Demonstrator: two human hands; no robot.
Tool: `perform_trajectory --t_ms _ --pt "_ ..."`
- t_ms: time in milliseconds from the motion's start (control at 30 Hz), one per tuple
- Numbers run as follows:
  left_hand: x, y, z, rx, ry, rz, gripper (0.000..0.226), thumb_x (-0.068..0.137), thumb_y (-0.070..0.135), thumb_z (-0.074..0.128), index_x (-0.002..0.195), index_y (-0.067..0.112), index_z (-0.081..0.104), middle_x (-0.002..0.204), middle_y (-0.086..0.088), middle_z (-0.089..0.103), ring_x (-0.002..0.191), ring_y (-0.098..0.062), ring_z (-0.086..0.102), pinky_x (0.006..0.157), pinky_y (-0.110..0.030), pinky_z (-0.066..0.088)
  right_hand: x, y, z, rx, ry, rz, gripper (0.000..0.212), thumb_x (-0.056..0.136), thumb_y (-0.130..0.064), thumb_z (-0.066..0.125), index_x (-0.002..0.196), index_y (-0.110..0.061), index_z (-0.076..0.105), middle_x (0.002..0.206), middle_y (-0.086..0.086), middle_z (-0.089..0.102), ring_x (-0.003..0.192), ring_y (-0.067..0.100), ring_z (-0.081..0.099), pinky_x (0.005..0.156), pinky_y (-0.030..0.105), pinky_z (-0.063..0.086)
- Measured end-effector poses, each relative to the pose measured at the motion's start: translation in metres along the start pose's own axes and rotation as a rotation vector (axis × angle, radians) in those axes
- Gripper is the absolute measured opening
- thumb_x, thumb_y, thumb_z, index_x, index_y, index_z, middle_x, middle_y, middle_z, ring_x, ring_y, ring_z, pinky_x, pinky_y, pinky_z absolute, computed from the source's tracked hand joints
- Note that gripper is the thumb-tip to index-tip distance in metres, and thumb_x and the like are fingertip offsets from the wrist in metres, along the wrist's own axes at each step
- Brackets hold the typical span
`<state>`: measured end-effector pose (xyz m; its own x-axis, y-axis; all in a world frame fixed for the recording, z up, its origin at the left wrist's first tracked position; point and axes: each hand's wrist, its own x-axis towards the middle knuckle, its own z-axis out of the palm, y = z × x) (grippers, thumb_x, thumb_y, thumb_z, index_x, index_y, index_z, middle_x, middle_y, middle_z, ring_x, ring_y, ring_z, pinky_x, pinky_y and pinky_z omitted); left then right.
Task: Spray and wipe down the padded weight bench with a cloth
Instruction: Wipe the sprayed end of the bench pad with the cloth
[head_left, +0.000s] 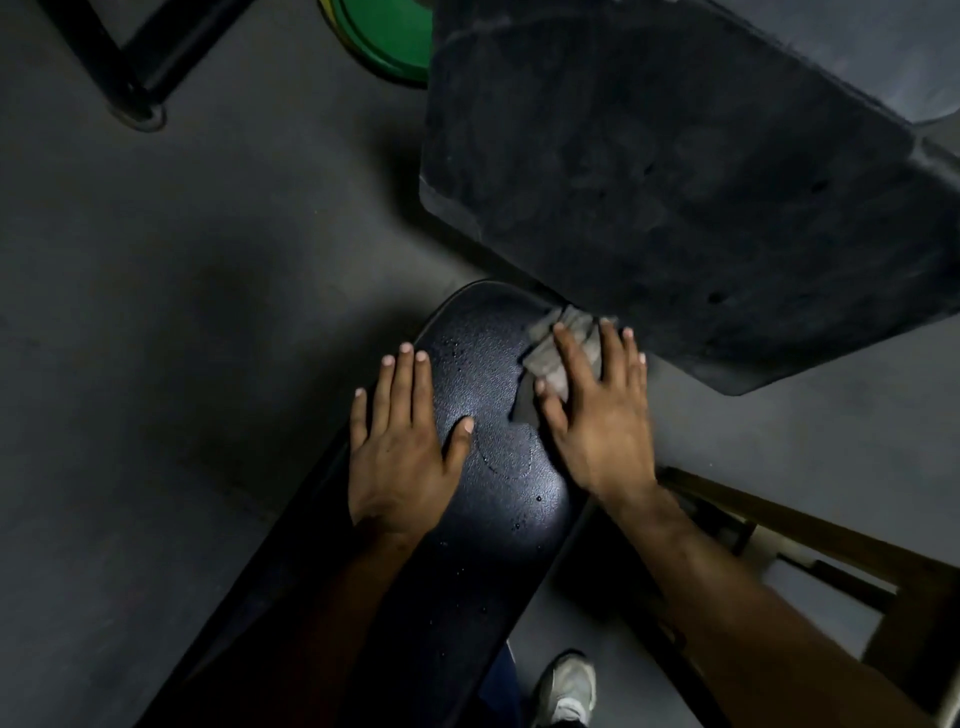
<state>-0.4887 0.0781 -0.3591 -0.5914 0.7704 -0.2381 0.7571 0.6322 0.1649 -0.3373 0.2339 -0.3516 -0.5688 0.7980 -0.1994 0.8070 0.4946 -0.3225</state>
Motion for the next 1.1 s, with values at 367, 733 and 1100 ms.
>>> perform_trajectory --t_ms 367,733,1100 --pt "0.000 0.000 0.001 -0.015 -0.005 -0.005 0.081 0.101 0.060 0.028 0.164 0.013 0.010 0.174 -0.004 0.007 0.160 -0.022 0.009 0.127 -0.052 0.017 -0.043 -0.006 0.005 -0.116 -0.098 -0.204 0.063 0.108 -0.051 0.040 0.166 -0.035 0.021 0.177 0.010 0.010 0.163 0.035 -0.001 0.130 0.056 0.016" --pt "0.000 -0.002 0.000 -0.049 -0.014 0.006 0.081 0.100 0.059 0.029 0.164 0.014 0.011 0.174 -0.004 0.009 0.160 -0.021 0.009 0.128 -0.050 0.013 0.036 -0.007 -0.007 0.013 -0.116 0.001 0.068 0.103 -0.061 0.027 0.166 -0.037 0.020 0.176 0.011 0.012 0.162 0.037 0.005 0.129 0.057 0.001" --pt "-0.044 -0.023 -0.006 -0.113 -0.034 -0.211 0.077 0.100 0.053 0.025 0.164 0.011 0.013 0.173 -0.007 0.012 0.159 -0.024 0.015 0.129 -0.047 0.013 -0.012 -0.012 0.002 -0.213 -0.215 -0.598 0.062 0.109 -0.056 0.032 0.166 -0.037 0.019 0.177 0.008 0.011 0.164 0.033 0.001 0.131 0.056 0.009"
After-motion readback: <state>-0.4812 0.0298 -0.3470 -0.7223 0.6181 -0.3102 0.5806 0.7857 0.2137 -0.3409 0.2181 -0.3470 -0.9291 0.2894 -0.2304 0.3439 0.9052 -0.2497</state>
